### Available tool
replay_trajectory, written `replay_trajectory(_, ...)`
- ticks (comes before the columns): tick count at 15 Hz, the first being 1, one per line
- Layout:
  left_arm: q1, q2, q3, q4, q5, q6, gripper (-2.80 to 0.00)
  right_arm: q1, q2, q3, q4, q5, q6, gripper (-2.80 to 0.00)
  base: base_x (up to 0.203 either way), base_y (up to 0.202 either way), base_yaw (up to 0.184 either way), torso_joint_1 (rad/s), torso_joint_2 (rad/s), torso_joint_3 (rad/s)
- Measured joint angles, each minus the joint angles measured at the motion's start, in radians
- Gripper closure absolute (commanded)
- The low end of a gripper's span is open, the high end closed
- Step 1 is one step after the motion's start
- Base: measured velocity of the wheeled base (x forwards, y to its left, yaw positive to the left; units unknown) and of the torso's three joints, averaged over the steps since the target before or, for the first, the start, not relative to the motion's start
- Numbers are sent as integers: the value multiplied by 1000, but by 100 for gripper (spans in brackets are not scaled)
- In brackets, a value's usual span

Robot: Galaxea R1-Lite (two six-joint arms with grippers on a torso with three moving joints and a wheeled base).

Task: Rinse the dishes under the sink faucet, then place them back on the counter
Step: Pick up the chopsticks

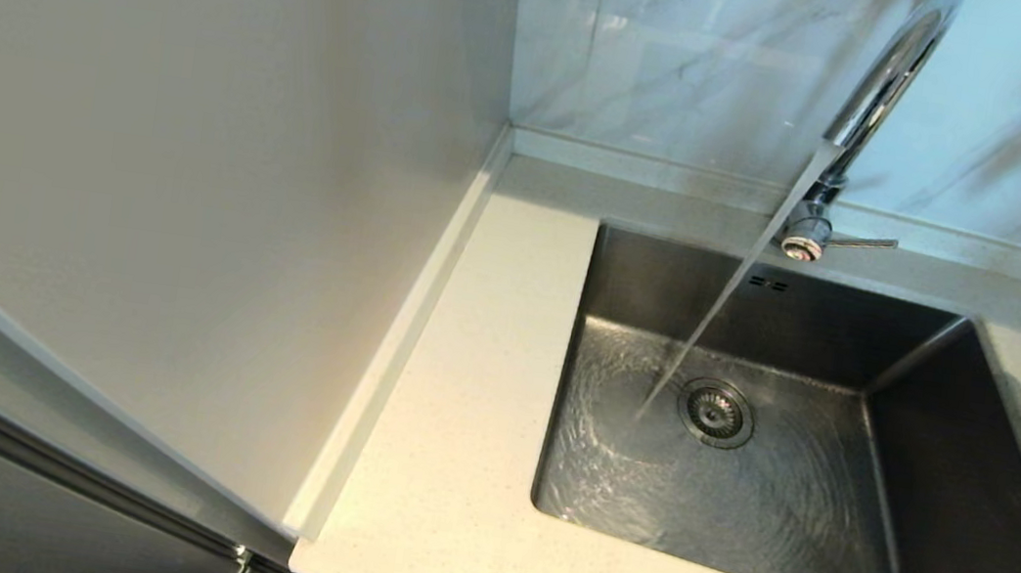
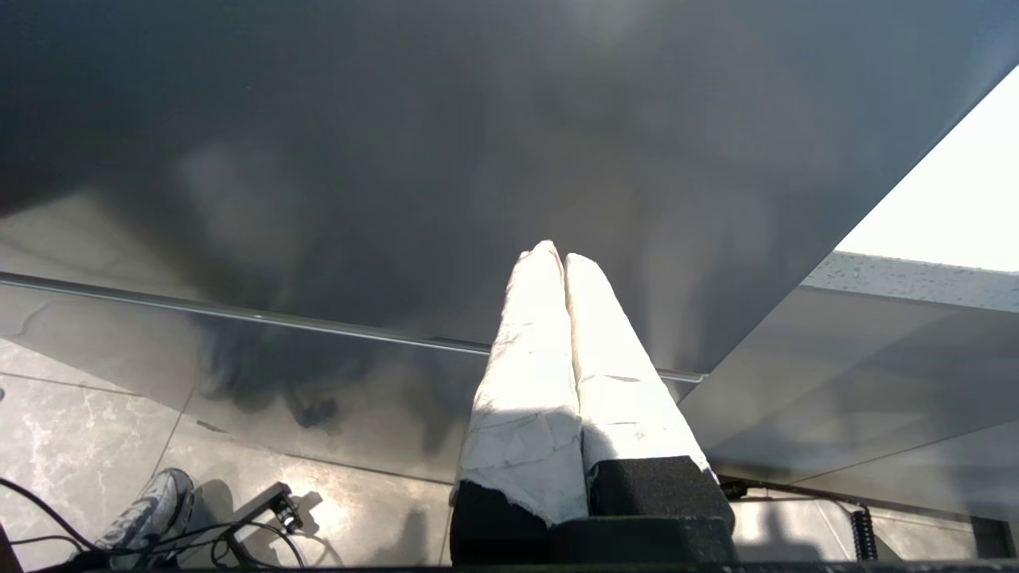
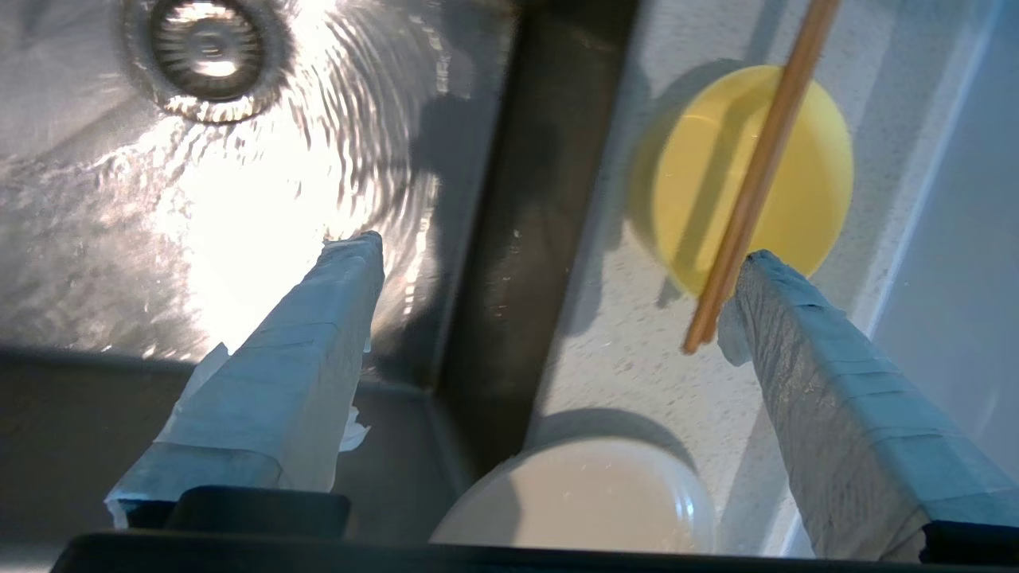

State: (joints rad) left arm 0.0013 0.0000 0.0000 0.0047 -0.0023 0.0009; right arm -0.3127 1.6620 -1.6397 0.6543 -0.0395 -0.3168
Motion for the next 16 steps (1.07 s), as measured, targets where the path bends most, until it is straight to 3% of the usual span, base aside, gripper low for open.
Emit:
replay_trajectory(4, 0, 0, 0, 0, 0, -1, 0, -54, 129, -135, 47, 3, 97, -280, 0, 0, 0, 0, 0, 0)
replay_trajectory(7, 0, 0, 0, 0, 0, 0, 0, -112, 204, -295, 197, 123, 250, -280, 0, 0, 0, 0, 0, 0)
replay_trajectory(9, 0, 0, 0, 0, 0, 0, 0, -163, 243, -331, 205, 186, 337, -280, 0, 0, 0, 0, 0, 0)
replay_trajectory(12, 0, 0, 0, 0, 0, 0, 0, -224, 285, -342, 156, 200, 349, -280, 0, 0, 0, 0, 0, 0)
replay_trajectory(16, 0, 0, 0, 0, 0, 0, 0, -256, 320, -344, 119, 231, 296, -280, 0, 0, 0, 0, 0, 0)
